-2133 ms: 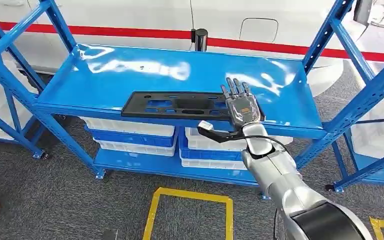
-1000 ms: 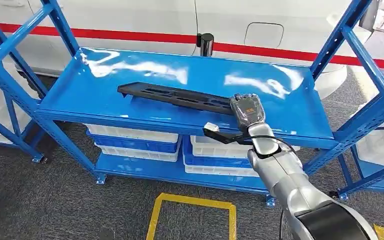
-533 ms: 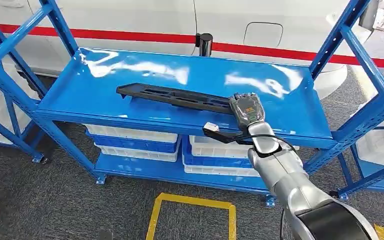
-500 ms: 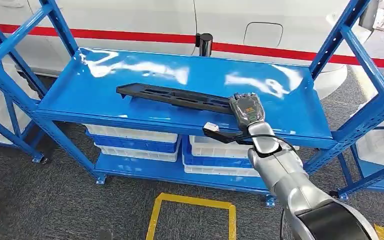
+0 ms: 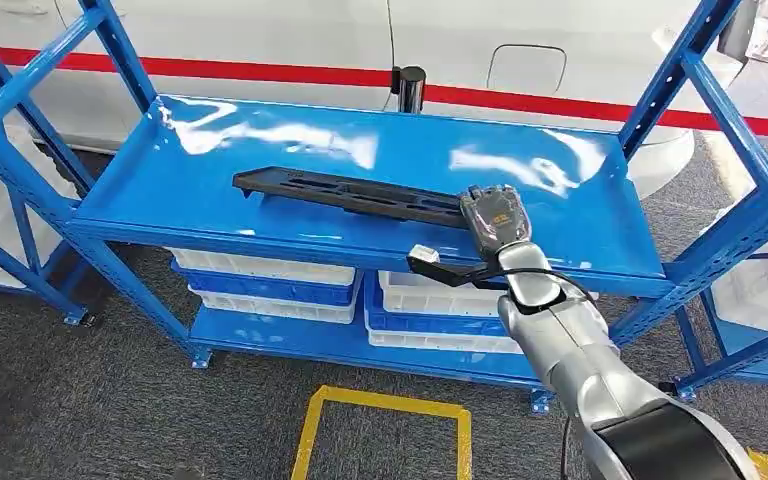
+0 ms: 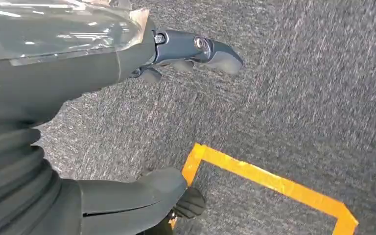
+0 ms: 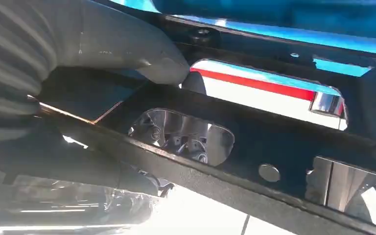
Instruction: Take the parts from the cabinet and place them on the table.
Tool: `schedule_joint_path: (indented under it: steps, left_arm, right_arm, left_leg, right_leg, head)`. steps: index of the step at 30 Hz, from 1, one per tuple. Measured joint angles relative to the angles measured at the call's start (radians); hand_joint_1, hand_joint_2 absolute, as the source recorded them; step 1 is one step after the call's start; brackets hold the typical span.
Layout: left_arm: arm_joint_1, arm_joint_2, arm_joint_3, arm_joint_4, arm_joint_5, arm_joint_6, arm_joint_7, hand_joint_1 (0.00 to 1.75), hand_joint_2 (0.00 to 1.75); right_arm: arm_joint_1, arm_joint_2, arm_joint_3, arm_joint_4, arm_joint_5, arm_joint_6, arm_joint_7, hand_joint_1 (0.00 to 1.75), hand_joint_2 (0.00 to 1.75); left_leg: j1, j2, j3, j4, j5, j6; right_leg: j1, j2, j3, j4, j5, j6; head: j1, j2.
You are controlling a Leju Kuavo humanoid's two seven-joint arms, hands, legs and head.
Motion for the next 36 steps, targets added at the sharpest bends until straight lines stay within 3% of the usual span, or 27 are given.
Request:
schedule_joint_path:
  steps: [15, 17, 21, 23, 27, 30, 32, 36]
  left_arm:
    - [0.002, 0.001, 0.005, 0.000, -0.021, 0.019, -0.013, 0.00, 1.75]
    - [0.002, -0.003, 0.005, 0.000, -0.026, 0.022, -0.013, 0.00, 1.75]
    - [0.002, -0.008, 0.005, 0.000, -0.020, 0.019, 0.035, 0.00, 1.75]
    - [0.005, -0.007, 0.006, 0.000, -0.017, 0.009, 0.056, 0.00, 1.75]
    - [0.012, -0.005, 0.010, 0.000, -0.016, 0.026, 0.120, 0.00, 1.75]
    - [0.011, -0.006, 0.011, 0.000, -0.018, 0.023, 0.119, 0.00, 1.75]
    - [0.007, -0.011, 0.010, 0.000, -0.020, 0.035, 0.114, 0.00, 1.75]
    - [-0.006, -0.023, 0.010, -0.001, -0.018, 0.040, 0.119, 0.00, 1.75]
  right_arm:
    - [0.014, -0.008, 0.000, -0.027, -0.028, -0.021, -0.032, 1.69, 1.75]
    - [0.023, -0.011, -0.008, -0.042, -0.073, -0.019, -0.078, 1.69, 1.75]
    - [0.052, -0.048, -0.047, -0.164, -0.356, 0.117, -0.346, 1.69, 1.75]
    - [0.073, -0.083, -0.063, -0.247, -0.470, 0.167, -0.440, 1.69, 1.75]
    - [0.099, -0.131, -0.093, -0.371, -0.566, 0.192, -0.500, 1.69, 1.75]
    - [0.102, -0.162, -0.112, -0.434, -0.614, 0.220, -0.512, 1.69, 1.75]
    - [0.104, -0.173, -0.121, -0.462, -0.628, 0.220, -0.512, 1.69, 1.75]
    - [0.106, -0.189, -0.133, -0.506, -0.632, 0.217, -0.510, 1.69, 1.75]
  left_leg:
    - [0.000, 0.000, -0.001, 0.000, 0.000, 0.000]
    - [0.000, 0.000, -0.001, 0.000, 0.000, 0.000]
    - [0.000, 0.000, -0.001, 0.000, 0.000, 0.000]
    - [0.000, -0.001, -0.002, 0.000, 0.000, 0.000]
    - [0.000, -0.001, -0.002, 0.000, 0.000, 0.000]
    - [0.000, 0.000, -0.002, 0.000, 0.000, 0.000]
    - [-0.004, 0.000, -0.004, 0.005, -0.005, 0.005]
    - [-0.008, 0.000, -0.005, 0.007, -0.008, 0.011]
  right_leg:
    - [0.000, 0.000, -0.001, 0.000, 0.000, 0.000]
    - [0.000, 0.000, -0.001, 0.000, 0.000, 0.000]
    - [0.000, 0.000, -0.002, 0.000, 0.000, 0.000]
    - [0.000, 0.000, -0.002, 0.000, 0.000, 0.000]
    - [0.000, 0.000, -0.002, 0.000, 0.000, 0.000]
    - [0.000, 0.000, -0.002, 0.000, 0.000, 0.000]
    - [-0.009, 0.000, -0.004, -0.002, 0.001, 0.003]
    - [-0.013, 0.000, -0.003, -0.002, 0.001, 0.010]
  head:
    - [0.000, 0.000]
    - [0.000, 0.000]
    - [0.000, 0.000]
    - [0.000, 0.000]
    - [0.000, 0.000]
    - [0.000, 0.000]
    - [-0.001, 0.000]
    - [-0.001, 0.000]
